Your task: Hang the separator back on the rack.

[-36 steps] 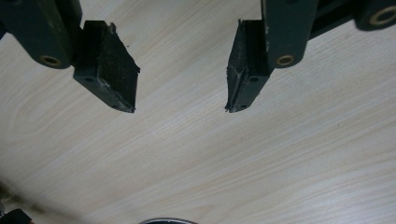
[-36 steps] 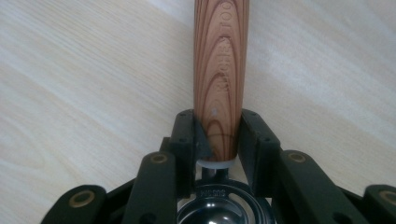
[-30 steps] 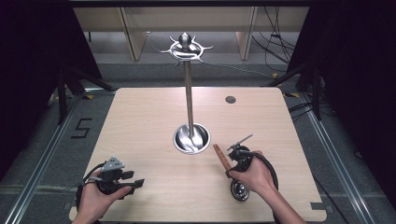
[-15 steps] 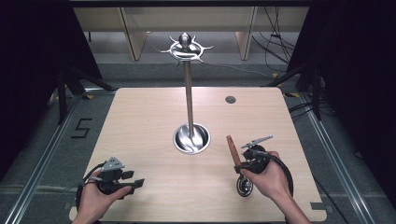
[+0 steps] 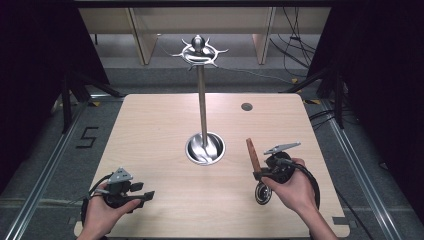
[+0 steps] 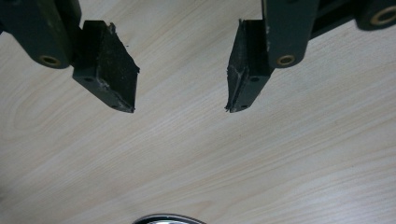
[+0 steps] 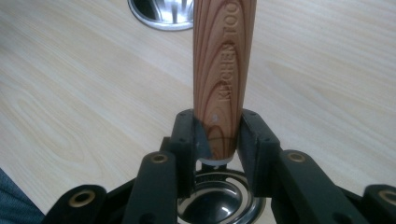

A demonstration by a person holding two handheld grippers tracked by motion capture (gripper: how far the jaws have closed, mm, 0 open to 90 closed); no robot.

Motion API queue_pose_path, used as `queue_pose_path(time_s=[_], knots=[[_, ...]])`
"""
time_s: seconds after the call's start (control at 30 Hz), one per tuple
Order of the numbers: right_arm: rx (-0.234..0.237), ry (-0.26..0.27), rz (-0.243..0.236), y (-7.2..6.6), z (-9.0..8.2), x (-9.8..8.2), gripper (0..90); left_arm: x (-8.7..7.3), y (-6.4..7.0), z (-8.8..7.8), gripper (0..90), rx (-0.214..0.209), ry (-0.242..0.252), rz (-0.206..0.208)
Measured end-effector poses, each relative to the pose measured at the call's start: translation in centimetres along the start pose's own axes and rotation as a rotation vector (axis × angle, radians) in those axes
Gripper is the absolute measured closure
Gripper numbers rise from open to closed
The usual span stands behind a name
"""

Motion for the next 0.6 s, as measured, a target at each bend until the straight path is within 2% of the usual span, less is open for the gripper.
queue_pose_path(time_s=[0.03,0.07,0.1,0.13,0.17,0.33,0.37,0.4,0.43,0.47,0.53,0.57,0.6], knots=[[-0.007,0.001,-0.011,0.1,-0.1,0.1,69.7,0.0,0.0,0.0,42.3,-0.007,0.001,-0.001],[-0.002,0.015,-0.059,0.2,-0.3,0.2,69.7,-0.1,-0.2,-0.2,42.2,-0.012,-0.019,0.027],[-0.002,0.015,-0.059,0.2,-0.3,0.2,69.7,-0.1,-0.1,-0.2,42.2,-0.007,-0.009,0.014],[-0.006,0.016,-0.094,0.4,-0.3,0.3,69.7,-0.1,-0.1,-0.2,42.1,-0.008,-0.009,0.011],[-0.003,0.012,-0.103,0.3,-0.6,0.4,69.8,0.0,-0.1,-0.1,42.1,-0.012,-0.007,0.008],[-0.006,0.024,-0.108,0.1,-0.9,0.6,69.7,-0.1,-0.1,-0.1,42.0,-0.009,0.003,0.014],[-0.005,0.027,-0.110,0.1,-1.0,0.6,69.7,-0.1,-0.1,-0.2,42.0,-0.013,-0.015,0.014],[-0.001,0.036,-0.116,0.1,-1.1,0.7,69.7,-0.1,-0.1,-0.1,42.0,-0.013,-0.010,0.006],[0.004,0.059,-0.087,-0.2,-1.0,0.7,69.7,0.0,0.0,-0.1,42.0,-0.012,-0.009,0.003],[0.003,0.036,-0.103,-0.2,-1.3,0.7,69.7,0.0,-0.1,-0.2,41.9,-0.004,-0.007,0.008],[0.001,0.068,-0.110,-0.2,-1.4,0.9,69.7,-0.1,-0.1,-0.2,42.0,-0.007,-0.008,0.010],[0.001,0.063,-0.112,-0.2,-1.5,1.0,69.7,-0.1,-0.1,-0.2,42.0,-0.013,-0.012,0.010],[0.003,0.077,-0.123,-0.2,-1.7,1.1,69.7,0.0,0.1,-0.1,41.9,-0.013,0.008,-0.018]])
Point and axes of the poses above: each handheld gripper's, and its own axes: z roughly forward along the jaws, x roughly out of its top, y roughly to its right, the point moved 5 cm from there along z, roughly forward along the jaws, and after that the axes turned 9 degrees about x, right-handed, at the moved point
